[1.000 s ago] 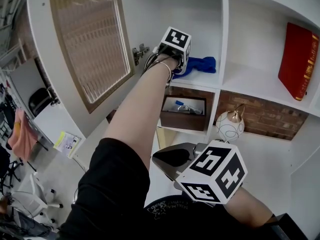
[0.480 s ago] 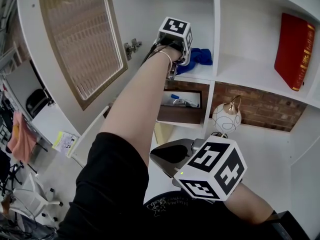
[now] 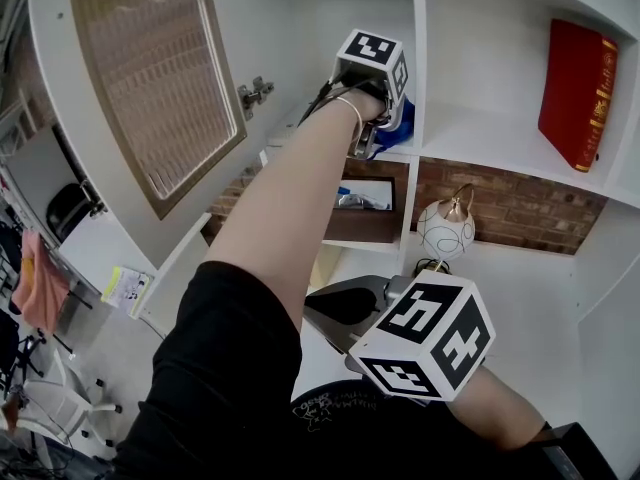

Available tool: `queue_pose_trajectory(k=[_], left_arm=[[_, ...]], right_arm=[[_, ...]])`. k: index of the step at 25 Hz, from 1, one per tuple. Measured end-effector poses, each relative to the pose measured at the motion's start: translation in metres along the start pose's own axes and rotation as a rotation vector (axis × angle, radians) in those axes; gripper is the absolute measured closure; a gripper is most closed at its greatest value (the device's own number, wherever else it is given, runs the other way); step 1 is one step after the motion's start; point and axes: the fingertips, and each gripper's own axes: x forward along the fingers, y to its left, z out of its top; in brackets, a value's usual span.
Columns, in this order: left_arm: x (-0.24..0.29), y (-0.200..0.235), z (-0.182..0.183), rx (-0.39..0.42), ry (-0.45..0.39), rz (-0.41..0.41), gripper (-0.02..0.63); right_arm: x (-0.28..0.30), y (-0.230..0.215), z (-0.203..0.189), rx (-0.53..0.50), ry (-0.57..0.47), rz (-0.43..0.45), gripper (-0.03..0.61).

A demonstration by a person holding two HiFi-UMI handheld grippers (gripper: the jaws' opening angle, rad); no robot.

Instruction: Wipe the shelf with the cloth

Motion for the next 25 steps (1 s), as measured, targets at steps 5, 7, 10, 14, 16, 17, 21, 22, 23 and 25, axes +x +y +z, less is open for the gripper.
queue_pose_trajectory(k=[5,7,10,14,16,17,21,22,23,25], left_arm=[[0.000,-0.013,0.002,0.064,-0.023,-0.007,0.606],[-0.005,-0.003,-0.001,0.088,-0.032,0.011,0.605],[-0.020,0.042,-0.009,0.067,-0.055,0.145,0.606],[-0.038,0.087,-0.027,-0.134,-0.151,0.166,0.604],[-0.047,0.097,-0.036,-0.199,-0.202,0.168,0.604],[-0.052,0.101,-0.040,-0.207,-0.218,0.187,0.606],[-0.071,0.120,-0.052,-0.209,-0.268,0.304,0.604],[-0.077,0.125,-0.055,-0.200,-0.279,0.345,0.604],[-0.082,0.130,-0.058,-0.185,-0.286,0.389,0.604],[-0.088,0.136,-0.065,-0.148,-0.291,0.468,0.604]], right_arm=[[-0.002,0.005,-0.006,0.002,0.005,0.004,0.574],[-0.002,0.008,-0.010,0.000,0.011,0.013,0.574],[-0.002,0.014,-0.012,-0.005,0.015,0.041,0.574],[0.002,0.025,-0.015,-0.021,0.022,0.099,0.574],[0.004,0.034,-0.019,-0.032,0.034,0.133,0.574],[0.004,0.037,-0.021,-0.039,0.040,0.150,0.574],[-0.001,0.049,-0.025,-0.053,0.040,0.215,0.574],[-0.003,0.051,-0.028,-0.055,0.041,0.229,0.574],[-0.004,0.053,-0.031,-0.056,0.043,0.241,0.574],[-0.008,0.054,-0.039,-0.049,0.044,0.257,0.574]])
